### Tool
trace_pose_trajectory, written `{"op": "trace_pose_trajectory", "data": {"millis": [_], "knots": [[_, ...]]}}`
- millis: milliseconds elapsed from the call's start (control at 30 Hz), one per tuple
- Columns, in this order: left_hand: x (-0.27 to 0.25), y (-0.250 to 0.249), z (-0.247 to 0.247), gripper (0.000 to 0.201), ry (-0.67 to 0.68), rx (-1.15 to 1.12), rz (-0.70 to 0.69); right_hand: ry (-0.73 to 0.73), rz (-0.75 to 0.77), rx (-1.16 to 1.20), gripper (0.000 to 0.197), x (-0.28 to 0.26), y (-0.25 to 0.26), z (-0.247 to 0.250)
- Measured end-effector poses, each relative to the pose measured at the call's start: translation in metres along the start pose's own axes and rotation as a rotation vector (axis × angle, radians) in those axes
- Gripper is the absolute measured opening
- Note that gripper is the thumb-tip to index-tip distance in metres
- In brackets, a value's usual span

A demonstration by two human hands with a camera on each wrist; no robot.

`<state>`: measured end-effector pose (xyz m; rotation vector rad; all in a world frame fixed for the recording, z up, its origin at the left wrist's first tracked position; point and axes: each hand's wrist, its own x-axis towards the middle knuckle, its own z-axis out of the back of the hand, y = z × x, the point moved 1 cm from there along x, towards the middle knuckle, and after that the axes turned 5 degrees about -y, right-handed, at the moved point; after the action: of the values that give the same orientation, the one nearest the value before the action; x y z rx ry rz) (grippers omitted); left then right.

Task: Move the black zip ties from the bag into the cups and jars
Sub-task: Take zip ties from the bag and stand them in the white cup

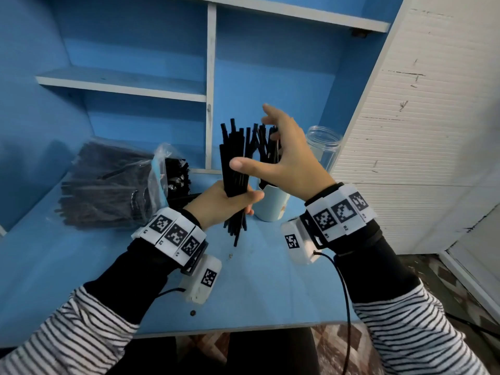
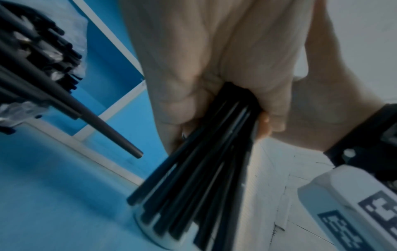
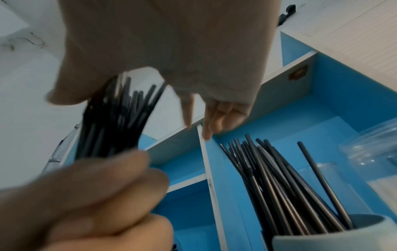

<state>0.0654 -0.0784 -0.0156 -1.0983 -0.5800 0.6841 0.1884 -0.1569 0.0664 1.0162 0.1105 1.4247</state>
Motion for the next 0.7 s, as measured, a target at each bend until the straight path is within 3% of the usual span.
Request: {"op": "trace_pose_trajectory", "data": {"millis": [33, 133, 200, 300, 400, 500, 600, 700], "knots": [[-0.003, -0.008, -0.002, 0.036, 0.055, 0.015, -0.035, 0.055, -0.013, -0.044, 0.093, -0.001, -0.003, 0.001], [-0.009, -0.022, -0.008, 0.036, 0.275, 0.084, -0.072, 0.278, 0.083, -0.049, 0.048, -0.005, -0.007, -0.001], [-0.011, -0.026, -0.011, 0.036, 0.406, 0.137, -0.055, 0.388, 0.075, 0.046, 0.036, -0.010, -0.010, -0.004], [-0.009, -0.028, -0.015, 0.031, 0.469, 0.119, -0.045, 0.390, 0.073, 0.077, 0.014, -0.011, -0.014, -0.003], [0.000, -0.032, -0.018, 0.028, 0.362, 0.023, -0.094, 0.278, 0.101, 0.038, 0.010, -0.005, -0.010, 0.005], [0.014, -0.037, -0.023, 0.026, 0.101, -0.079, -0.161, 0.125, 0.126, 0.058, 0.014, 0.007, -0.007, 0.021], [0.026, -0.038, -0.026, 0.061, -0.148, -0.115, -0.184, -0.061, 0.118, 0.101, 0.019, 0.022, -0.006, 0.043], [0.033, -0.030, -0.029, 0.084, -0.291, -0.087, -0.120, -0.193, 0.108, 0.074, 0.031, 0.035, -0.011, 0.061]]}}
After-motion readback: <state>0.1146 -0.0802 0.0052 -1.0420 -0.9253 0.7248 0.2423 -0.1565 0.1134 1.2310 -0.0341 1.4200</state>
